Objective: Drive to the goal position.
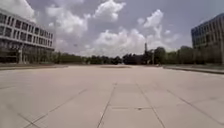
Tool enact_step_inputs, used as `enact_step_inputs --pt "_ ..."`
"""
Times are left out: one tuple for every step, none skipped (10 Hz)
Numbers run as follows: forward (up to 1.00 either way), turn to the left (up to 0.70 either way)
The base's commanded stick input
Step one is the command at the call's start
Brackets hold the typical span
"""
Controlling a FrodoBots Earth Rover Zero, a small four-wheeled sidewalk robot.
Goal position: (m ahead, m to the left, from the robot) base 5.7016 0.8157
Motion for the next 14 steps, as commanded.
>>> enact_step_inputs --pt "0.70 0.01" --pt "0.70 0.01" --pt "0.70 0.01" --pt "0.70 0.01" --pt "0.70 0.01" --pt "0.70 0.01" --pt "0.70 0.01" --pt "0.70 0.01" --pt "0.70 0.01" --pt "0.70 0.01" --pt "0.70 0.01" --pt "0.70 0.01" --pt "0.70 0.01" --pt "0.70 0.01"
